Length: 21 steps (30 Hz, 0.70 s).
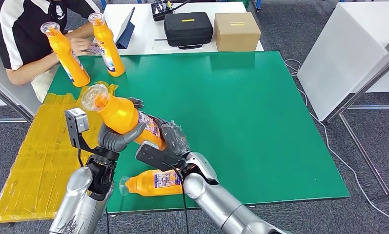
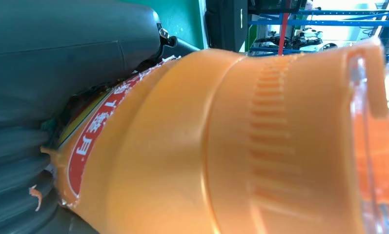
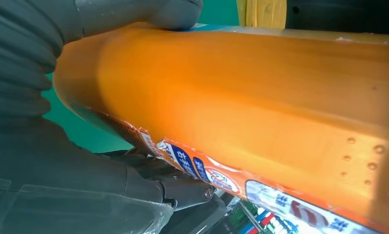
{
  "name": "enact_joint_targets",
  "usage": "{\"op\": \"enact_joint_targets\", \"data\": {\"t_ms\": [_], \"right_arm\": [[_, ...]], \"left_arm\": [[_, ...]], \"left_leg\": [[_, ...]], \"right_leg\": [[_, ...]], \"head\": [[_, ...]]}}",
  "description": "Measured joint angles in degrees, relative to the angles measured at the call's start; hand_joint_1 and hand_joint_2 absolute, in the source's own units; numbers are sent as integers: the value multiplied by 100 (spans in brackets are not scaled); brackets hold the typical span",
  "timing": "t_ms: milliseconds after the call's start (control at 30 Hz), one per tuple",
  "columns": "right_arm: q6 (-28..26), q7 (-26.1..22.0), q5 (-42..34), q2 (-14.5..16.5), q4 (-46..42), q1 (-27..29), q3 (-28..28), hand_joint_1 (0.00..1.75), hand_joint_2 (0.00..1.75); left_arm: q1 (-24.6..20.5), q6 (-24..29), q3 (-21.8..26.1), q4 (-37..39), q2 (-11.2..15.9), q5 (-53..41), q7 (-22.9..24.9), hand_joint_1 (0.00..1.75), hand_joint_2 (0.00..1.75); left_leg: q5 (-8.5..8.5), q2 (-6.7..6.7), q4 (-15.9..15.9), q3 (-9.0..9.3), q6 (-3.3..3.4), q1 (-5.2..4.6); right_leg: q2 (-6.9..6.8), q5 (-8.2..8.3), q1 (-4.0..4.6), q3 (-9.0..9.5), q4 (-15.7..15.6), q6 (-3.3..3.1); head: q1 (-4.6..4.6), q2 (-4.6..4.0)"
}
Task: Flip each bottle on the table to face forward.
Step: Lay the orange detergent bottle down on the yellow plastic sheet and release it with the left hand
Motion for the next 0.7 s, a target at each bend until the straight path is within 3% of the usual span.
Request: {"op": "enact_joint_targets", "data": {"t_ms": [700], "right_arm": [[-28, -16, -21, -4, -3, 6, 46, 175, 175]], "left_arm": [[-1, 13, 1, 0, 1, -3, -20, 175, 175]], "left_leg": [[0, 0, 0, 0, 0, 0]], "right_leg": [[0, 0, 0, 0, 0, 0]], "head": [[0, 0]]}}
